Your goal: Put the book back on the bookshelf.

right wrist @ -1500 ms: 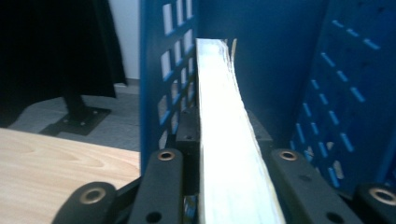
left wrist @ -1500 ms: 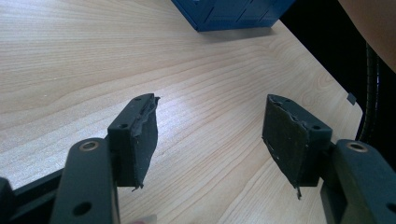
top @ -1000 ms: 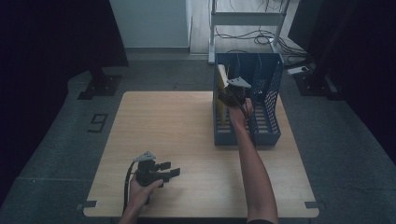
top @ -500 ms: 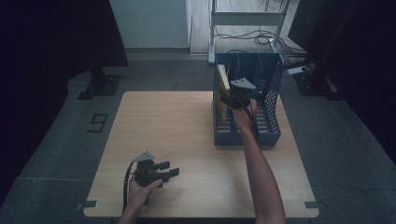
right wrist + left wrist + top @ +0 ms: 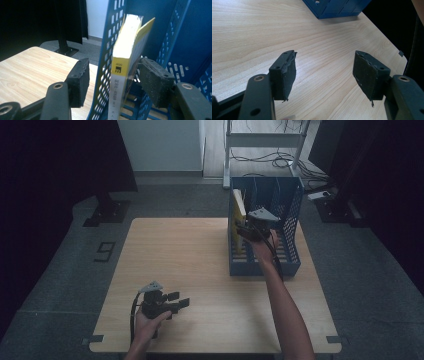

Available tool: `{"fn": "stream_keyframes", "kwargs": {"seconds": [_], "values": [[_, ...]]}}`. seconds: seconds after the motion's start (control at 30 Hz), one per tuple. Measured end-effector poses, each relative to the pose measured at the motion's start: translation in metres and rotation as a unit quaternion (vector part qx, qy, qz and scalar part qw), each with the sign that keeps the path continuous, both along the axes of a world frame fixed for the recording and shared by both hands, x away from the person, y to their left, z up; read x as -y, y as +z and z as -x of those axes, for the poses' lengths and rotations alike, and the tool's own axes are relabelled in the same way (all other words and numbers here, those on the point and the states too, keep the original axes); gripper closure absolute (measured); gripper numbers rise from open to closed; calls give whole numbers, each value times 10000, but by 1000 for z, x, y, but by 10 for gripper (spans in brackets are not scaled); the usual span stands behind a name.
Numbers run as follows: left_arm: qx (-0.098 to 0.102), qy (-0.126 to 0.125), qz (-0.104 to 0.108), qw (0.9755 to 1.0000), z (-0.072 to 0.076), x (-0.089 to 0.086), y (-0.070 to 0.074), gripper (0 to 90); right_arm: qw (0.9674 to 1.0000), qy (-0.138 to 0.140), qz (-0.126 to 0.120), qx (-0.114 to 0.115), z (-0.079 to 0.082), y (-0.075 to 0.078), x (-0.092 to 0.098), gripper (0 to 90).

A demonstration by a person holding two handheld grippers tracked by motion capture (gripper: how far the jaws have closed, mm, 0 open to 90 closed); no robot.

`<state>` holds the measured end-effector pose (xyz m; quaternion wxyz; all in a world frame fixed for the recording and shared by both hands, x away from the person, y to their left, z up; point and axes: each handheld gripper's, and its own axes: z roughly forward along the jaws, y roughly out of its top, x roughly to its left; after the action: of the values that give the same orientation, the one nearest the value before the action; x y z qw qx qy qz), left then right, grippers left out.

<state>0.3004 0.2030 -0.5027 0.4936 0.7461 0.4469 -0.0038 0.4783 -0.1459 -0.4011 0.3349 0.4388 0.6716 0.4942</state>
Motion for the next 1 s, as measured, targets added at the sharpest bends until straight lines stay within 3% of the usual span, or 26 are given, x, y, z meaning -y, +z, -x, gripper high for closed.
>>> {"fn": "stream_keyframes", "kwargs": {"seconds": [0.4, 0.57, 0.63, 0.83, 1.0], "values": [[16, 82, -23, 10000, 0, -1, -1, 351, 9991, 366, 2, 219, 41, 3, 4, 407], [52, 128, -44, 9999, 0, -2, 0, 352, 9984, 530, -14, 185, 58, 2, 6, 403], [54, 141, -48, 9999, 0, -2, -1, 352, 9979, 575, -55, 279, 67, 0, 7, 408], [2, 29, 79, 10000, 0, 1, -1, 352, 9967, 762, -2, 295, 90, -9, 5, 408], [15, 46, 41, 10000, 1, 1, -2, 352, 9957, 895, -35, 256, 109, -23, 5, 406]]}}
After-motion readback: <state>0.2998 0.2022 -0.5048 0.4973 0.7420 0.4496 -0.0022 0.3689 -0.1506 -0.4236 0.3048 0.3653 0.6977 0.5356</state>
